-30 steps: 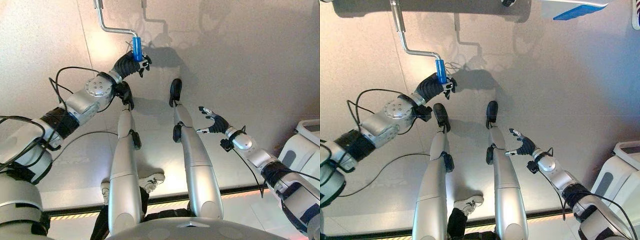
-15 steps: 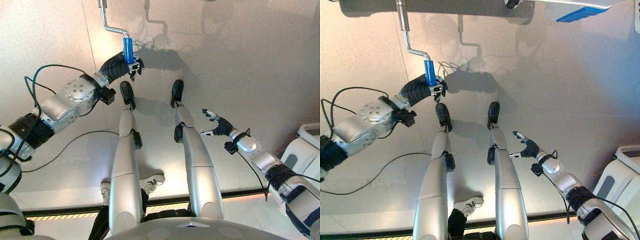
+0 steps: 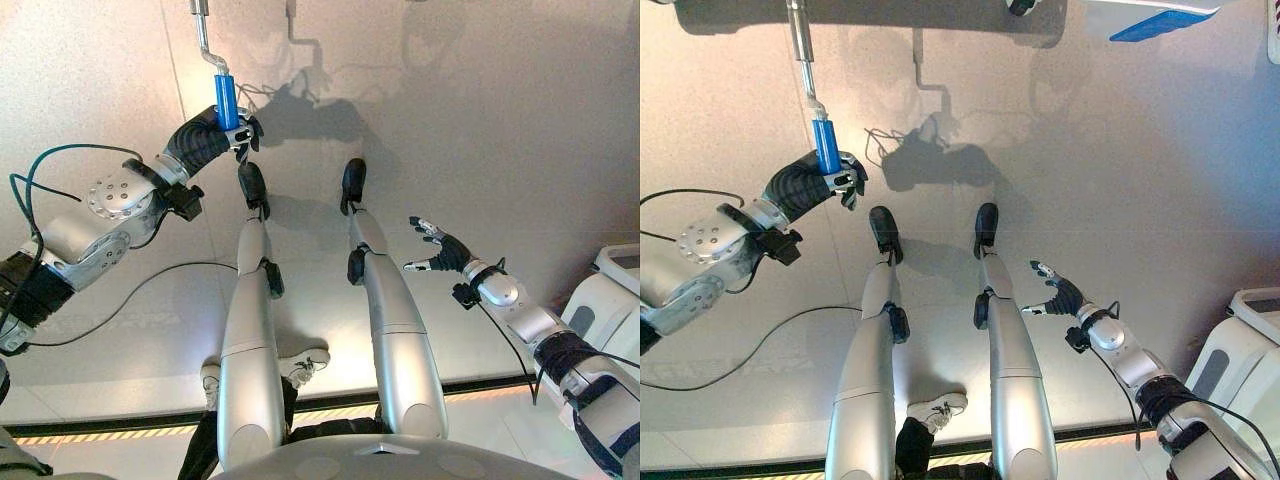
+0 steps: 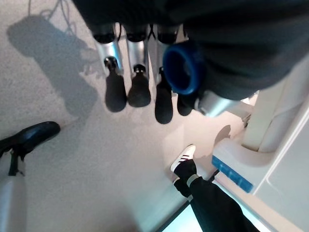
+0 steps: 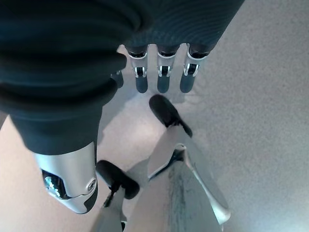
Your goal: Raise the hospital bed
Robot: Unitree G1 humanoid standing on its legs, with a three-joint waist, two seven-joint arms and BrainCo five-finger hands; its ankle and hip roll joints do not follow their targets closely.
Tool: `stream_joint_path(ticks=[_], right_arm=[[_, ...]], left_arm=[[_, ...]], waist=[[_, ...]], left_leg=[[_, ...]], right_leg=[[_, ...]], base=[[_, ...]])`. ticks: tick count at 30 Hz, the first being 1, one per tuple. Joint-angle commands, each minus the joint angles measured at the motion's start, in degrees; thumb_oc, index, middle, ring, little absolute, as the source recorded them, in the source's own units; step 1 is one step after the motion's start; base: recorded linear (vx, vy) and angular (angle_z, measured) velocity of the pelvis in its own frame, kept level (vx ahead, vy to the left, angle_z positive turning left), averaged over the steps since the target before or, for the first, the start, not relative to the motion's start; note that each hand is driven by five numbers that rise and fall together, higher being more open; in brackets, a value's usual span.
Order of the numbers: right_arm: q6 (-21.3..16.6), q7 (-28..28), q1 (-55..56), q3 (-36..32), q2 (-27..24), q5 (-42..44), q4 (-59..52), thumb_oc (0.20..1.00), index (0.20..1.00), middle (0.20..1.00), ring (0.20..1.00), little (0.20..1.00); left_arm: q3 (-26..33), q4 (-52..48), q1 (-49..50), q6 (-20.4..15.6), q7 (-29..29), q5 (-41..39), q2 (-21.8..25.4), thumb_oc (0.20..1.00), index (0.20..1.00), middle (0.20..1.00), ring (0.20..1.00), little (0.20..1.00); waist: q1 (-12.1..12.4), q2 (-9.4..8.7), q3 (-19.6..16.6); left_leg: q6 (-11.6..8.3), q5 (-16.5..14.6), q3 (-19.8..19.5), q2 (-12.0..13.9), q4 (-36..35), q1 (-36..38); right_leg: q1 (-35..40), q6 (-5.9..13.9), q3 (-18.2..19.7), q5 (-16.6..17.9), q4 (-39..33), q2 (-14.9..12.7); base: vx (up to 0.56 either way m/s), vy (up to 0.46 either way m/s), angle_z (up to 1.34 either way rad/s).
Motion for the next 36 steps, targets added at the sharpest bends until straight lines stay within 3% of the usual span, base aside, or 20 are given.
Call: stream_joint_path(ticks=[1,9,36], right_arm=[[-1.68,0.93,6.12,-0.77,-3.09,-1.03,-2.98,1.000,1.000,1.000,1.000,1.000],[-2.29,0.97,6.51,-1.51,-4.46,-0.78,-4.78,1.000,1.000,1.000,1.000,1.000],[-2.69,0.81,7.29,-2.91,-5.80,-0.22,-5.78,1.000,1.000,1.000,1.000,1.000]], left_arm=[[5.36,-9.92,3.48,-6.15,-1.97,4.00,2.43,0.200,0.200,0.200,0.200,0.200],[10.09,-4.25,8.16,-6.48,-0.85,5.75,0.87,0.200,0.200,0.200,0.200,0.200],[16.75,6.93,12.06,-6.48,1.95,9.09,-3.31,0.200,0.200,0.200,0.200,0.200]], waist=[[-0.11,1.88,-0.61],[0.08,2.00,-0.38],[0.53,1.71,-0.50]], left_leg=[[-0.48,-9.44,-0.75,-1.82,6.54,3.20],[-0.36,-9.54,-0.62,-1.70,7.07,2.71],[0.02,-10.36,-0.57,-1.95,8.01,2.56]], right_leg=[[1.97,5.87,0.57,3.13,-1.89,2.55],[1.62,5.91,0.54,2.96,-1.53,2.41],[1.96,5.89,0.90,2.54,-1.51,1.95]], base=[[0.00,0.000,0.00],[0.00,0.000,0.00],[0.00,0.006,0.00]])
